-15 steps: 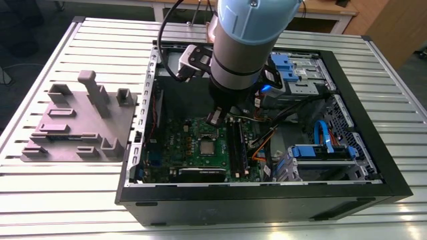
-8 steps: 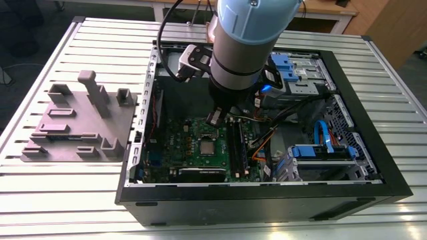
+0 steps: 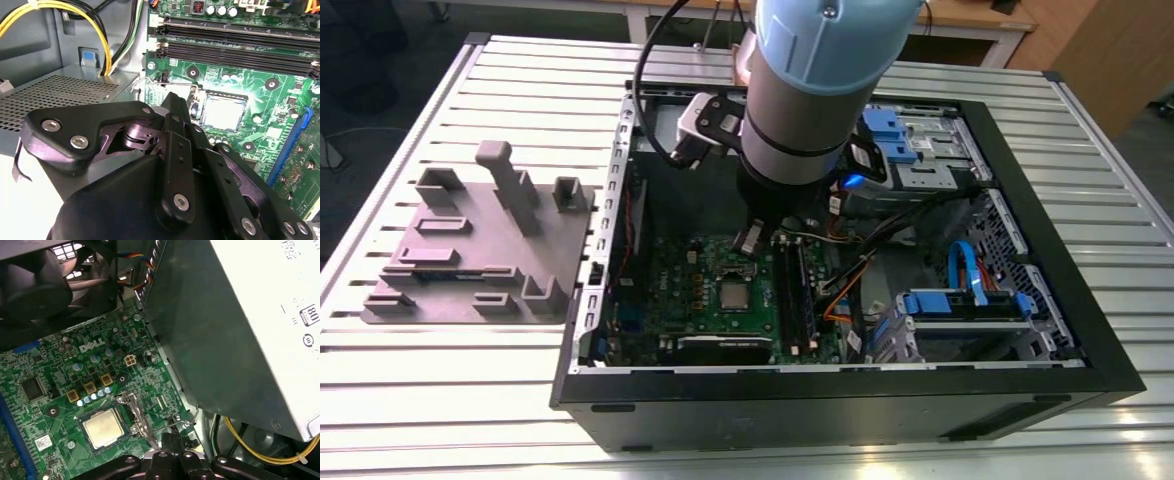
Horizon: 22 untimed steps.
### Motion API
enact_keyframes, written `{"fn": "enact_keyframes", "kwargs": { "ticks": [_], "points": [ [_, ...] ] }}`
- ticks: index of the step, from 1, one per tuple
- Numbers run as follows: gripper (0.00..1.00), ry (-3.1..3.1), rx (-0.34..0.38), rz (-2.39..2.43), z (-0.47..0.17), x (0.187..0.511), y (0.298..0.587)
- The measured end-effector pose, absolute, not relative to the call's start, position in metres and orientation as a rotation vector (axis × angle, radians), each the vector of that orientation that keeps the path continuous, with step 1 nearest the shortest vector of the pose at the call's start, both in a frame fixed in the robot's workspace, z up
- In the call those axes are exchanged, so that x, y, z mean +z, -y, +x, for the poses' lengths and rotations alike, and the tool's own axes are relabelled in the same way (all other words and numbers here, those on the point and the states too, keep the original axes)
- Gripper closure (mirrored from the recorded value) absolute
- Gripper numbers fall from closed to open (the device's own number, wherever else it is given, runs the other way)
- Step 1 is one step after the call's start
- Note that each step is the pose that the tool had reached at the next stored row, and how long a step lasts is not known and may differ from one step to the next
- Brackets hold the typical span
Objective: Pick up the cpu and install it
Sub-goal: 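Close the cpu cover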
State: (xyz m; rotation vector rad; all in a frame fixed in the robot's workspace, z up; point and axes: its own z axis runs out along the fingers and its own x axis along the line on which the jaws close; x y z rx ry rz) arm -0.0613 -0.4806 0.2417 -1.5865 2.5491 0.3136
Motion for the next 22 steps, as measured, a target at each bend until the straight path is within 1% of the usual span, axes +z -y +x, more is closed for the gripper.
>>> {"fn": "enact_keyframes", "kwargs": {
  "ticks": [10, 22],
  "points": [
    [0.9, -2.548, 0.314, -1.588, -0.0614, 0.2417, 0.4879],
    [0.9, -2.549, 0.312, -1.589, -0.0613, 0.2417, 0.4899]
  ]
}}
